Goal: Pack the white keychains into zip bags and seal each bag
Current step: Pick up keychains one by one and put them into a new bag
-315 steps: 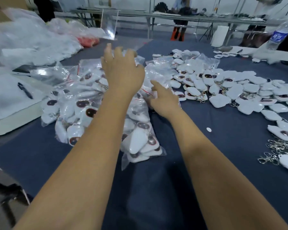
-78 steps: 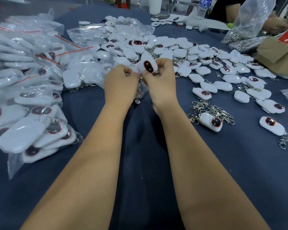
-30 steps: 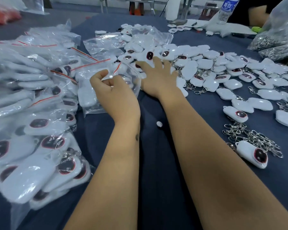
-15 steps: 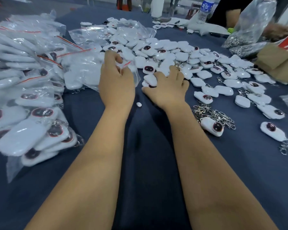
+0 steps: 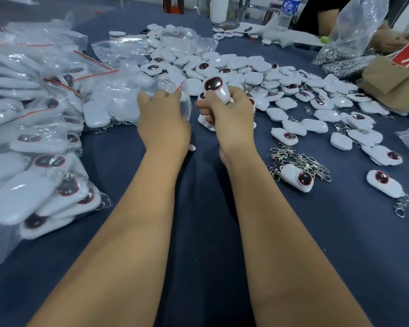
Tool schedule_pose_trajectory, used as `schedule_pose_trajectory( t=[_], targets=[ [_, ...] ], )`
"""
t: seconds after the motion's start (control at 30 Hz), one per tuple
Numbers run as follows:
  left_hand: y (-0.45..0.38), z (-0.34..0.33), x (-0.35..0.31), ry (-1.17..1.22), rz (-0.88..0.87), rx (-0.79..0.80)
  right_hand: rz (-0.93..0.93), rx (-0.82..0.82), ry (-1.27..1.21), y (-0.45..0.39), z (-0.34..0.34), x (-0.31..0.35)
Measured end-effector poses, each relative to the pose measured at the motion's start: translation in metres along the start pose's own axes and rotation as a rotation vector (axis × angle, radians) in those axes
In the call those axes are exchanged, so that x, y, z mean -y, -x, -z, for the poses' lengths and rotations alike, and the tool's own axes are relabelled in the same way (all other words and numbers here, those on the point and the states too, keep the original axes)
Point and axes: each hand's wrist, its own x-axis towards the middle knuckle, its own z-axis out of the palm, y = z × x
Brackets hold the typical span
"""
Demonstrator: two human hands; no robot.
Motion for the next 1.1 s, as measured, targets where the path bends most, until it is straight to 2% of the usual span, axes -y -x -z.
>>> schedule_pose_trajectory(
  t=[0.1,0.27,0.47,0.67,1.1],
  targets=[
    [-0.002,0.001,0.000,0.085,0.053,-0.009,-0.168,0.104,-0.298,0.002,-0.006,0.000],
    [0.004,0.004,-0.007,0.427,0.115,0.073,-0.139,0.141,-0.085,0.003,-0.003,-0.009],
    [0.002,0.003,-0.005,0.632,0.224,0.143,-0.069,0.152,0.078,0.003,-0.005,-0.014],
    [0.003,0.005,-0.008,0.757,0.316,0.117,-0.046,0.152,0.161,0.004,-0.007,-0.016],
    [0.003,0.004,-0.005,0.796,0.268,0.177,-0.086,0.111,0.175,0.000,-0.009,-0.016]
  ],
)
